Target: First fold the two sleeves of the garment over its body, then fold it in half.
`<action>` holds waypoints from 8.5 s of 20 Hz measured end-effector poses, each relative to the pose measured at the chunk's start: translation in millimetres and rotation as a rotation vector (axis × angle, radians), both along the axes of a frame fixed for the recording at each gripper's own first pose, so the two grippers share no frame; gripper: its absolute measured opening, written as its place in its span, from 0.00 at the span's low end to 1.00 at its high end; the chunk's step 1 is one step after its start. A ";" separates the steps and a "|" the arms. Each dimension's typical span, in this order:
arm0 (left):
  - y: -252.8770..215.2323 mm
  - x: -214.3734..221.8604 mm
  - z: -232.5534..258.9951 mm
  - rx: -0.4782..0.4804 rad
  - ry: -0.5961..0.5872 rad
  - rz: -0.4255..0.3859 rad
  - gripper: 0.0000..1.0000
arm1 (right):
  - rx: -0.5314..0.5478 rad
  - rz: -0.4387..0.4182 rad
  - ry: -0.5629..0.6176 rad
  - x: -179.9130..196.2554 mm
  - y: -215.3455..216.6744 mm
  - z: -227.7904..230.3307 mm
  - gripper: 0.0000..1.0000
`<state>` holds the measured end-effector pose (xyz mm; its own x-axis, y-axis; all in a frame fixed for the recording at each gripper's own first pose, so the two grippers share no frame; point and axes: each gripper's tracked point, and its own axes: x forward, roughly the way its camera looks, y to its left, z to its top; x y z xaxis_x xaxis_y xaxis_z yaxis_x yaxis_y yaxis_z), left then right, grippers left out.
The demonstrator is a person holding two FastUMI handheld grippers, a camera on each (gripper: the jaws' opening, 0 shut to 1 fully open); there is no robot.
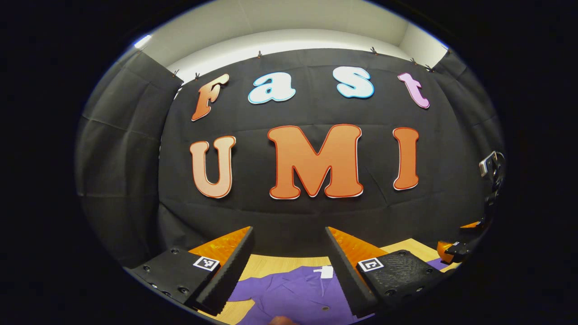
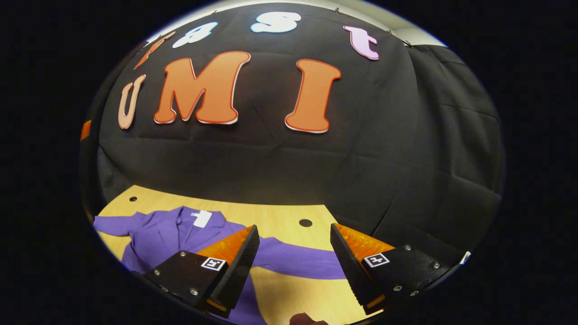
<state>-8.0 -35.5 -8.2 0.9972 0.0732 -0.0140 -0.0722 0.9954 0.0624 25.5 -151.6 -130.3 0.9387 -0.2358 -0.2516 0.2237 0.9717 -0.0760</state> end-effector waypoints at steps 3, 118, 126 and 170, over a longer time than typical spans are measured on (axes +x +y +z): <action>-2.3 -0.6 -12.3 0.013 0.033 0.016 0.94 | 0.006 -0.037 0.068 1.2 -25.4 -29.2 0.95; 420.9 -33.0 -212.1 -0.100 0.709 0.335 0.97 | 0.190 0.407 0.048 67.0 307.1 149.3 0.95; 414.0 -22.4 -288.9 -0.243 1.006 0.255 0.99 | 0.104 0.285 -0.059 19.7 259.4 159.3 1.00; 331.0 48.0 -271.5 -0.333 1.314 0.057 0.04 | -0.011 0.288 -0.070 -29.3 139.2 124.5 0.95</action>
<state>40.1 295.5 -279.7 0.2289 -0.0795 -0.9702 -0.1877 0.9744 -0.1242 -3.8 -12.4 -5.8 0.9823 0.0408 -0.1829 -0.0564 0.9951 -0.0810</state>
